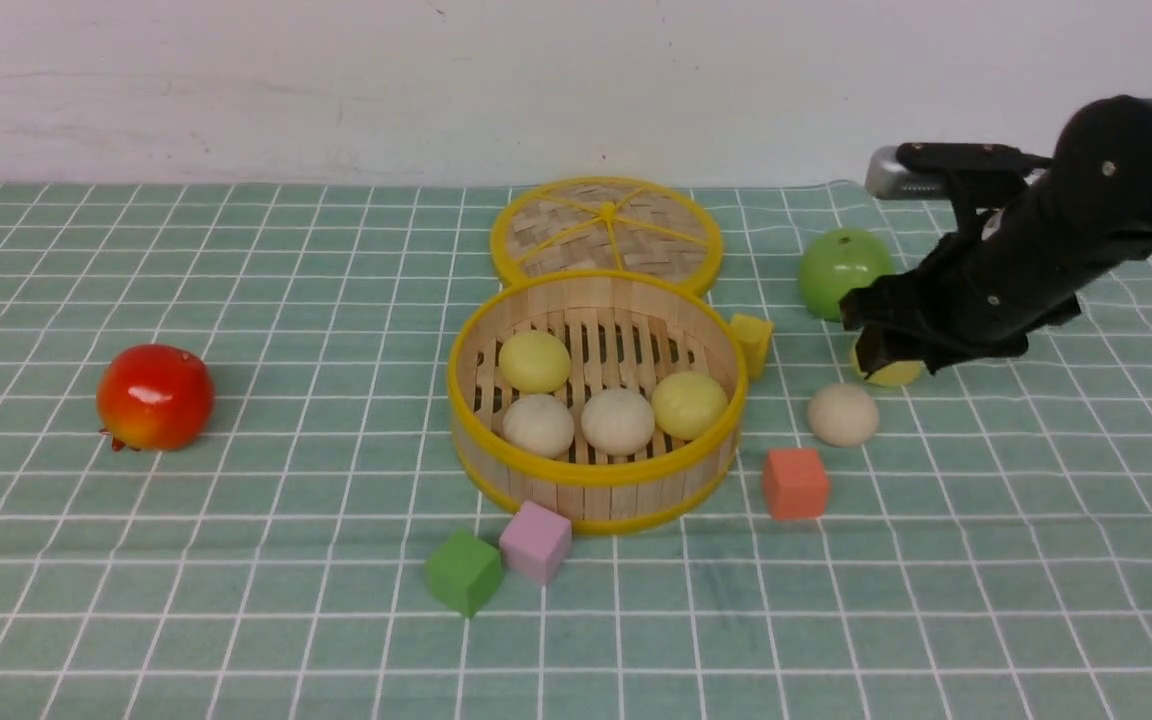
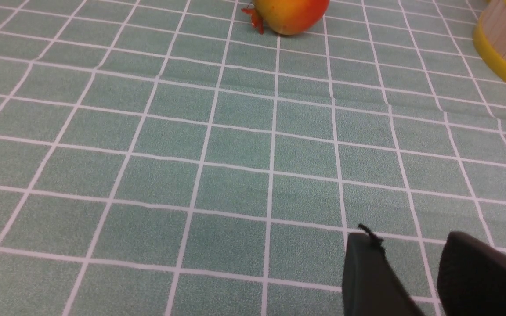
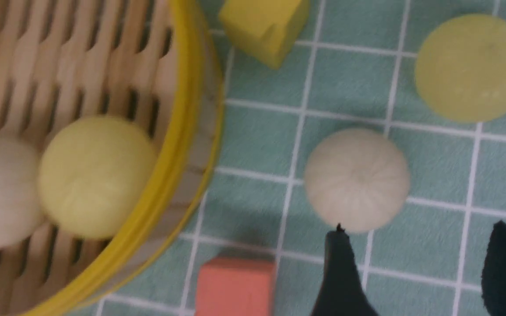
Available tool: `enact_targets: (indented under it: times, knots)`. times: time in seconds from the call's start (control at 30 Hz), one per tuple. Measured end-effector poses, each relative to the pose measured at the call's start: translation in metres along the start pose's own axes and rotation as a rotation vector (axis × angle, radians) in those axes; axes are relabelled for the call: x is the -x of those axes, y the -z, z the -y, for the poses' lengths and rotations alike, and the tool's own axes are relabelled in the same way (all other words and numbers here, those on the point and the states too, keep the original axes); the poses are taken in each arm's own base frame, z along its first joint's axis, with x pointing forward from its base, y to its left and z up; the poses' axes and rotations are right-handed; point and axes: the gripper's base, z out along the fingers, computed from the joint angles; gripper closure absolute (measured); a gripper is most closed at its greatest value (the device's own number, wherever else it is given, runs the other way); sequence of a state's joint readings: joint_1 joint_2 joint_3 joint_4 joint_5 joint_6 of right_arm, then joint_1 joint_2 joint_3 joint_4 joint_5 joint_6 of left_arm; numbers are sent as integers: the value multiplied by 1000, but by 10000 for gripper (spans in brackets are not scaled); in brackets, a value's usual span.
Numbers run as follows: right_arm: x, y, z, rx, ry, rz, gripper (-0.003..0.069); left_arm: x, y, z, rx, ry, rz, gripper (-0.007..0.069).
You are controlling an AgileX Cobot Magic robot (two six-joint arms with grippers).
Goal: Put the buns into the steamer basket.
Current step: Use the right arm to grab a steamed stuffed bun
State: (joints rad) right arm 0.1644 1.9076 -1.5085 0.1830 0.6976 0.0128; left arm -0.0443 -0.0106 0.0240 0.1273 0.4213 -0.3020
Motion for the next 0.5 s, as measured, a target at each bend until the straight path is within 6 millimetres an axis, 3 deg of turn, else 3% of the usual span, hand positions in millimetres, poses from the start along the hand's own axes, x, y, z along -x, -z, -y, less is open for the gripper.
enact_targets:
  times: [0.13, 0.23, 0.5]
  knots:
    - [7, -19, 2, 2, -6, -15, 249, 0, 0, 0, 0, 0, 0, 386]
    - [8, -33, 3, 6, -6, -25, 301, 0, 0, 0, 0, 0, 0, 386]
    - [7, -51, 6, 5, -19, -14, 352, 0, 0, 0, 0, 0, 0, 386]
